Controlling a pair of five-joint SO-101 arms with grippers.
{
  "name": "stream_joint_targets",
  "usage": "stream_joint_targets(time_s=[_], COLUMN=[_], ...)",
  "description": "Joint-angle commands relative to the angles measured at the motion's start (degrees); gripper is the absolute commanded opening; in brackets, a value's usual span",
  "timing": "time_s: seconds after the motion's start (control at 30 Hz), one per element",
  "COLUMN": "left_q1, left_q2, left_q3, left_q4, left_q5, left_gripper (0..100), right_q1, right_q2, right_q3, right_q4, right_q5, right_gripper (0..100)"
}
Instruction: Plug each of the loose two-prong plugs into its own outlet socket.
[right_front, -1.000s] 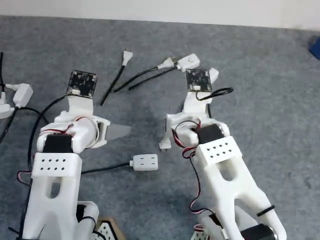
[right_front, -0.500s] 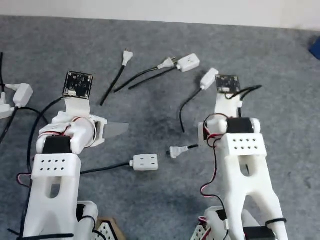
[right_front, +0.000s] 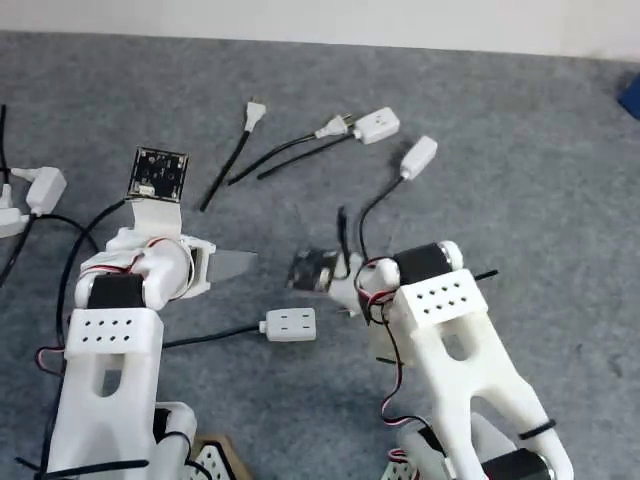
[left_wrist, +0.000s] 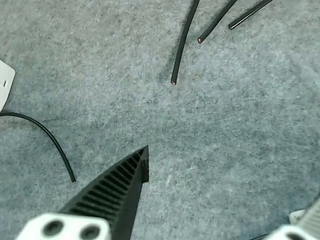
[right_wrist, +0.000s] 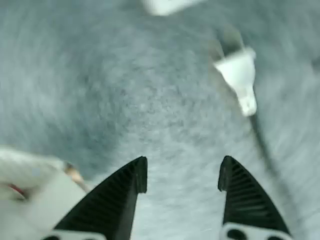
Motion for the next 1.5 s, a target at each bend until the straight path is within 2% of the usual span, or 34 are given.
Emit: stream_joint_targets(time_s=[0.0, 0.23, 0.4, 0.53, 0.73, 0.97, 1.23, 1.47], left_q1=[0.75, 0.75, 0.75, 0.84, 0.84, 0.84, 1.98, 2.86], left_q2=[0.13, 0.13, 0.13, 0.13, 0.13, 0.04, -0.31, -0.04], left_q3=[-0.31, -0.22, 0.66, 0.66, 0.66, 0.66, 2.24, 2.24], left_q4=[-1.23, -1.23, -1.23, -1.23, -0.97, -0.97, -1.14, -1.14], left_q5=[0.18, 0.18, 0.18, 0.18, 0.18, 0.18, 0.09, 0.09], left_gripper=[49, 49, 49, 49, 49, 49, 49, 49], right_q1=[-0.57, 3.3, 1.98, 0.75, -0.57, -0.4, 1.36, 1.71], right_q2=[-0.4, -0.31, -0.31, -0.31, 1.54, 14.2, 22.46, 23.78], right_q3=[-1.36, 3.38, 12.53, 15.78, 15.78, 14.9, 6.81, 4.18], right_q4=[-1.63, -14.02, -27.03, -32.13, -34.42, -42.07, -42.51, -42.51], right_q5=[9.85, 18.9, 19.52, 19.34, 18.99, 16.35, 15.74, 15.82], right_gripper=[22.8, 22.8, 22.8, 22.8, 22.8, 22.8, 22.6, 12.0])
